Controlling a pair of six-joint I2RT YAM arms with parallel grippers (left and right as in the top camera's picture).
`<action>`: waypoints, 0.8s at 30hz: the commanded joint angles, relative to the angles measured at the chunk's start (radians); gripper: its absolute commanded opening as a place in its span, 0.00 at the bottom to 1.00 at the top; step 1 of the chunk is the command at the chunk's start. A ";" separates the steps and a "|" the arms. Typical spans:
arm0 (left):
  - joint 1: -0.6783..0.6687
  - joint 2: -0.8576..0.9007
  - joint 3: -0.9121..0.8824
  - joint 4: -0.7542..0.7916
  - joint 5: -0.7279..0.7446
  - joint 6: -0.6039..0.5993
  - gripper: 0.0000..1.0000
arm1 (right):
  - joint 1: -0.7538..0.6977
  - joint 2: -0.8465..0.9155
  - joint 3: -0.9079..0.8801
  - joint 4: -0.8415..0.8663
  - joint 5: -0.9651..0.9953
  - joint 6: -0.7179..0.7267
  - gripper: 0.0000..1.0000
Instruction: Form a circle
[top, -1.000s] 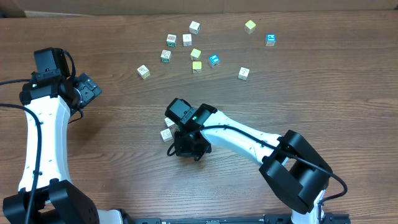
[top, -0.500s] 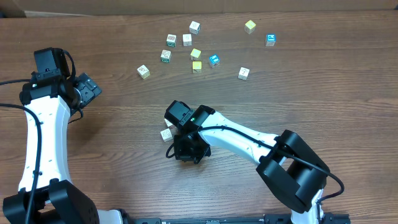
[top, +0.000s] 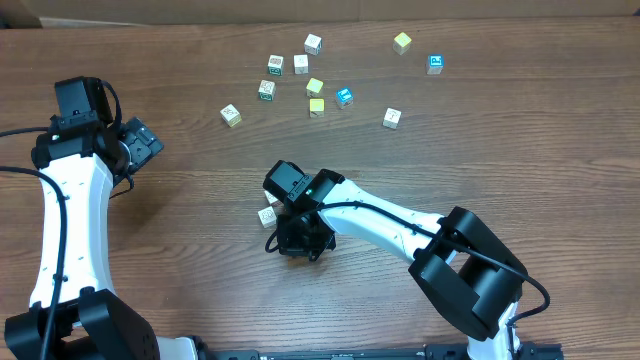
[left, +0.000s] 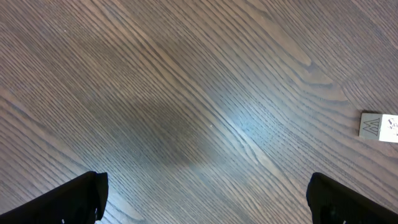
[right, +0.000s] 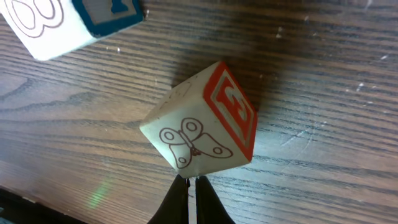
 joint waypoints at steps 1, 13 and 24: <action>-0.002 -0.009 0.011 0.002 -0.006 -0.013 0.99 | -0.008 0.008 -0.008 0.011 0.000 0.012 0.04; -0.002 -0.009 0.011 0.002 -0.006 -0.013 1.00 | -0.026 0.008 -0.008 0.061 0.010 0.012 0.04; -0.002 -0.009 0.011 0.002 -0.006 -0.013 1.00 | -0.029 0.008 -0.008 -0.027 -0.023 0.012 0.04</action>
